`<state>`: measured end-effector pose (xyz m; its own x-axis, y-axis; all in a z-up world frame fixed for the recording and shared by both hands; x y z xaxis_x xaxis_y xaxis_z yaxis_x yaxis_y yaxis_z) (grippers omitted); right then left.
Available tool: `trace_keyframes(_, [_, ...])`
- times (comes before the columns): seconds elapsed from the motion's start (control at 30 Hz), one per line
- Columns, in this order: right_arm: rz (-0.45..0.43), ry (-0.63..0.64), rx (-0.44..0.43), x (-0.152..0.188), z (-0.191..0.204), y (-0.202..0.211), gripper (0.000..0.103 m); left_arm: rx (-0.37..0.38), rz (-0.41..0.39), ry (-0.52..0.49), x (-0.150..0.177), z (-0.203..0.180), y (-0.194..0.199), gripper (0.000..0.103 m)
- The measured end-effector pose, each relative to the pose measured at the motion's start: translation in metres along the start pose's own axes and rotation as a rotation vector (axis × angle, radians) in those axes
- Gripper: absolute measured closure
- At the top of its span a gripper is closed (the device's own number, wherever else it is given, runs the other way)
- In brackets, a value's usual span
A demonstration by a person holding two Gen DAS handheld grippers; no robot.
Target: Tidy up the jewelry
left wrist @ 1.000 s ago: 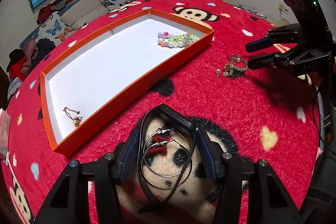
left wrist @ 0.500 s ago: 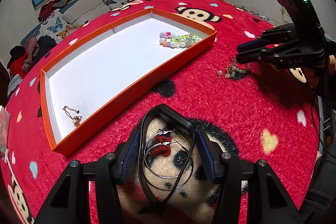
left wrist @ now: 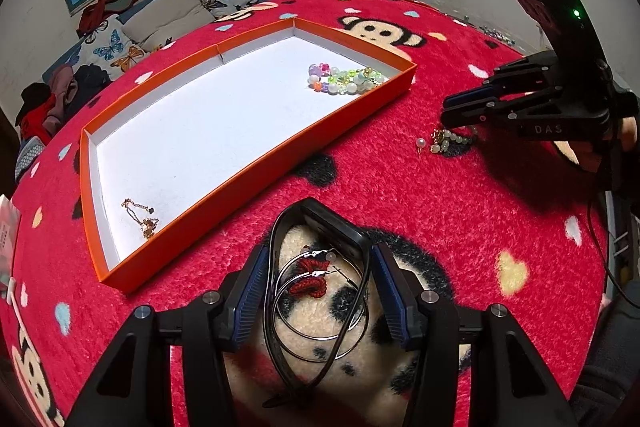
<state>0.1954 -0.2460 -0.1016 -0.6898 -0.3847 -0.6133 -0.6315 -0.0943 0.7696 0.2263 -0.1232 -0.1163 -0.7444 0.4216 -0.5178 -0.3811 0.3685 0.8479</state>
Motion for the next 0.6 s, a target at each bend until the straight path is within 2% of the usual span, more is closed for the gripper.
trace_keyframes(0.37, [-0.080, -0.001, 0.008, -0.021, -0.005, 0.030, 0.082, 0.001, -0.089, 0.057, -0.013, 0.004, 0.038, 0.048])
trace_keyframes(0.6, [-0.135, -0.005, 0.005, -0.057, -0.014, 0.030, 0.082, -0.053, -0.156, 0.111, -0.056, 0.030, 0.058, 0.048])
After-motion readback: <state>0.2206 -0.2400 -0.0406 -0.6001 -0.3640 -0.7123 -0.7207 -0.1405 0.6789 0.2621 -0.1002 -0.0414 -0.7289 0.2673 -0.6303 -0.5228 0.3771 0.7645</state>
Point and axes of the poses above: each gripper's, at about its wrist camera, not at the fingertips, and y roughly against the way its jaws point, z to its left, x to its underside, the point moved 10 cm from there along -y, roughly the way its jaws point, and after that the axes turned 13 degrees about y, right-handed, at the moved point
